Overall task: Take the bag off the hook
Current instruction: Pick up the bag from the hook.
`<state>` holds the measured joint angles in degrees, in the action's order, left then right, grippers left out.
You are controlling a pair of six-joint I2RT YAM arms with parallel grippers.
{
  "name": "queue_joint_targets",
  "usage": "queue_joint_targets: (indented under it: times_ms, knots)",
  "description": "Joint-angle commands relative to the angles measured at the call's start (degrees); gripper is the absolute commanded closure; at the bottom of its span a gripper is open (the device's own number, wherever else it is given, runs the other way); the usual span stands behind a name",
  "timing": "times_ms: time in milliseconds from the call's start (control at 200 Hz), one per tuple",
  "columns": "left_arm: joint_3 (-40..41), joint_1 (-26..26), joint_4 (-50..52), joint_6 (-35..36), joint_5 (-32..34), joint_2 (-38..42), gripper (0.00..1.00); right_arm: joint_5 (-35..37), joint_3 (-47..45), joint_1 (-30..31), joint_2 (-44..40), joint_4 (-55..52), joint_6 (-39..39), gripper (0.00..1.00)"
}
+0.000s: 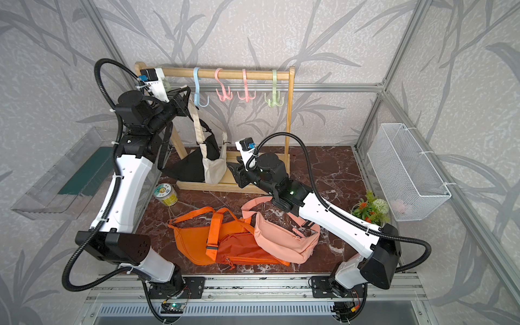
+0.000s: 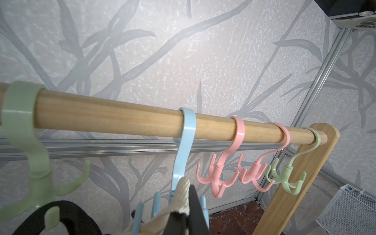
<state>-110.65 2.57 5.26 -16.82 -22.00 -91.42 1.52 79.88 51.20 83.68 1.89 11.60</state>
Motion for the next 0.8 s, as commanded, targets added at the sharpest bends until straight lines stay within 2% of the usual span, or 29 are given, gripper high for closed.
queue_joint_targets:
  times_ms: [0, 245, 385, 455, 595, 795]
  knots:
    - [-3.3, -0.2, -1.8, -0.3, 3.2, 3.2, 1.00, 0.8, 0.1, -0.2, -1.0, 1.3, 0.6, 0.56]
    - [-4.0, -0.2, -1.1, 0.7, 7.6, 5.6, 1.00, 0.5, 0.3, -0.2, -0.7, 1.5, 1.2, 0.57]
    - [-3.9, -0.1, -1.7, -1.6, 7.2, 6.5, 1.00, -0.1, 1.2, -0.2, 0.1, 2.8, 0.9, 0.56]
    - [-3.1, -0.1, -2.0, -3.7, 6.9, 6.9, 1.00, -1.4, 2.6, -0.1, 1.3, 4.9, 0.4, 0.52]
    - [0.3, 0.0, -4.9, -9.4, 4.6, 7.8, 1.00, -3.7, 9.7, 0.1, 6.5, 8.4, -1.3, 0.46]
    - [3.0, 0.7, -7.0, -15.1, 1.1, 7.7, 1.00, -6.9, 23.3, 0.3, 18.2, 13.1, -2.5, 0.41]
